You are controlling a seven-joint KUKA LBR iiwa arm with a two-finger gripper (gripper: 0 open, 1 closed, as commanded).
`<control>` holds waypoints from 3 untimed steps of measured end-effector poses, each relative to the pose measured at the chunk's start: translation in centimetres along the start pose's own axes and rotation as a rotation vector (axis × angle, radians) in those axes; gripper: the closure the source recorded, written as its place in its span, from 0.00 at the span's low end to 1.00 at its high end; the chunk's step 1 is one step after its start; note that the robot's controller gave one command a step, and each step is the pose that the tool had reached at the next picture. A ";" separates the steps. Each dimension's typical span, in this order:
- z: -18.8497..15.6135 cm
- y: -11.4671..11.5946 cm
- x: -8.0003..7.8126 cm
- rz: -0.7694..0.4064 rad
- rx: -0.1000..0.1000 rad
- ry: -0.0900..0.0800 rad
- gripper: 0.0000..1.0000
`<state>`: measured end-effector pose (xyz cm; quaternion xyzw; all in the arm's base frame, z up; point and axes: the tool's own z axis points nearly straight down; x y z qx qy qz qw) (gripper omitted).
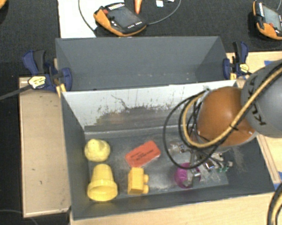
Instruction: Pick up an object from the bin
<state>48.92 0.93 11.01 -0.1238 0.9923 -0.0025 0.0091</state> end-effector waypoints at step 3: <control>3.9 1.1 -1.2 -0.210 0.003 -0.012 0.00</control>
Offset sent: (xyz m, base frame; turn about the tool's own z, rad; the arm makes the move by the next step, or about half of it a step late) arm 0.0395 -0.0234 -0.0038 -0.1684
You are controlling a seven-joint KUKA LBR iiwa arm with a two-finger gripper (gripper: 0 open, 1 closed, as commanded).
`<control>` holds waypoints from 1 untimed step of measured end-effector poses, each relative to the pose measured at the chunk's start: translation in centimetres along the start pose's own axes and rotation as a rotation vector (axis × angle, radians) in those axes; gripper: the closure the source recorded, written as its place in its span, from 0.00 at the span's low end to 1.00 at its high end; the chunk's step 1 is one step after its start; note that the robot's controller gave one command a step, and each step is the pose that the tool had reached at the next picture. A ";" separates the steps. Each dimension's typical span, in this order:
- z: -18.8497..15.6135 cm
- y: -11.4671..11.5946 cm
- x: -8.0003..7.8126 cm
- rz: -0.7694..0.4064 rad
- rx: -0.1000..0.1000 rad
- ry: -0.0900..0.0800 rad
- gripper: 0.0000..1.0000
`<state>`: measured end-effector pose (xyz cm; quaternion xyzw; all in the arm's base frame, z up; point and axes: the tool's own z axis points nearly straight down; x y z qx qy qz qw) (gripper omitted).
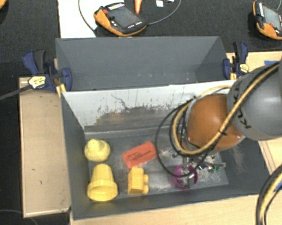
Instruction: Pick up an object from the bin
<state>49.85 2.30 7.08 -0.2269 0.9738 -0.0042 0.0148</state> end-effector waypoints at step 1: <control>-0.2 1.4 1.3 -0.126 0.005 -0.008 1.00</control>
Offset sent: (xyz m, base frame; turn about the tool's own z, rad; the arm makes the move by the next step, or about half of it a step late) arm 0.0000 0.0000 0.0000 0.0000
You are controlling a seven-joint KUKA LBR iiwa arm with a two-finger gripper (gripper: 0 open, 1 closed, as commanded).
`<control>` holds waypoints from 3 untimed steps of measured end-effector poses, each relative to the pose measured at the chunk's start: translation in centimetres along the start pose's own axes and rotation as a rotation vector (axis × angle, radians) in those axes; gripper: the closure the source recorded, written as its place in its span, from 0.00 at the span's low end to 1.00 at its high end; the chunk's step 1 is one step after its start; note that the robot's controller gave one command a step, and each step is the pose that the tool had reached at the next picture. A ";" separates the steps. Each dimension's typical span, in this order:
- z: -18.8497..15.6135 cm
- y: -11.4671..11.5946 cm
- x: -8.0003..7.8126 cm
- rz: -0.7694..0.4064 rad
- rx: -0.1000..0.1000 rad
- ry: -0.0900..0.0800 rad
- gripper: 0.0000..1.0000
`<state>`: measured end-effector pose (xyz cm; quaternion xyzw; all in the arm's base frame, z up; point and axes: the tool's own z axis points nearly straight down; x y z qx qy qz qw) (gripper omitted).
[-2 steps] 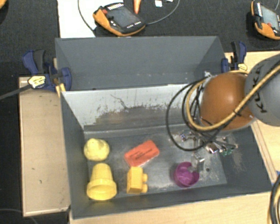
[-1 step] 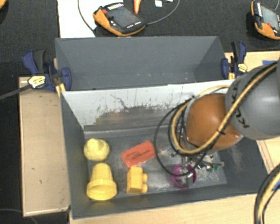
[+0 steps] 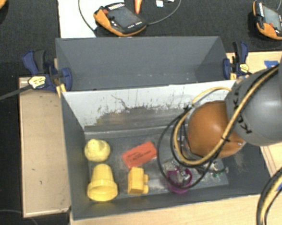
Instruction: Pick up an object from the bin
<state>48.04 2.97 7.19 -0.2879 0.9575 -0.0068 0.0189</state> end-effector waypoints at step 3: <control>-6.4 -1.3 -0.1 -0.004 0.000 -0.002 1.00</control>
Offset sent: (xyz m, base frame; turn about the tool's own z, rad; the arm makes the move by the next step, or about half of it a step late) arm 0.0043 -0.0103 0.0635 -0.0082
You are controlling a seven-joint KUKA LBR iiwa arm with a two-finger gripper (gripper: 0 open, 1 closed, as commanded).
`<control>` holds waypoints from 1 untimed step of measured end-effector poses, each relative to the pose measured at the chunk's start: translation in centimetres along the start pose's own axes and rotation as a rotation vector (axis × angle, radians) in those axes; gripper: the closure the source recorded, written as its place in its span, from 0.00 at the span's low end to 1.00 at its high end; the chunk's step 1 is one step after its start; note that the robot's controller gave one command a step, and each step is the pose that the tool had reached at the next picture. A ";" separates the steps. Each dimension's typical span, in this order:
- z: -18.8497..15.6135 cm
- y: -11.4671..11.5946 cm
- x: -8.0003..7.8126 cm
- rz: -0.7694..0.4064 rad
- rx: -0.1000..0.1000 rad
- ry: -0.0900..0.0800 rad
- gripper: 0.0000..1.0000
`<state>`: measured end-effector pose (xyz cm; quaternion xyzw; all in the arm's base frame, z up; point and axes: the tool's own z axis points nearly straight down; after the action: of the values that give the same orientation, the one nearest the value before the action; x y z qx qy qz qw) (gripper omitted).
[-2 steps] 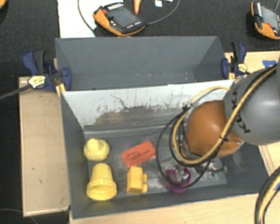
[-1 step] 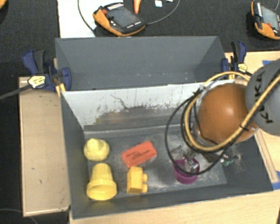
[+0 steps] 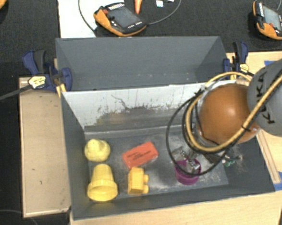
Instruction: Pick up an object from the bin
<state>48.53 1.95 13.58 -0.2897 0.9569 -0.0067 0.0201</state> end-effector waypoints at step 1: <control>-2.2 0.1 -0.2 0.001 0.002 -0.005 1.00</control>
Offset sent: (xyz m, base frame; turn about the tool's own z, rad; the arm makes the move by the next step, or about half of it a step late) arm -0.0060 -0.0317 0.1724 0.0141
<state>48.56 2.15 15.80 -0.2890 0.9570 -0.0069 0.0229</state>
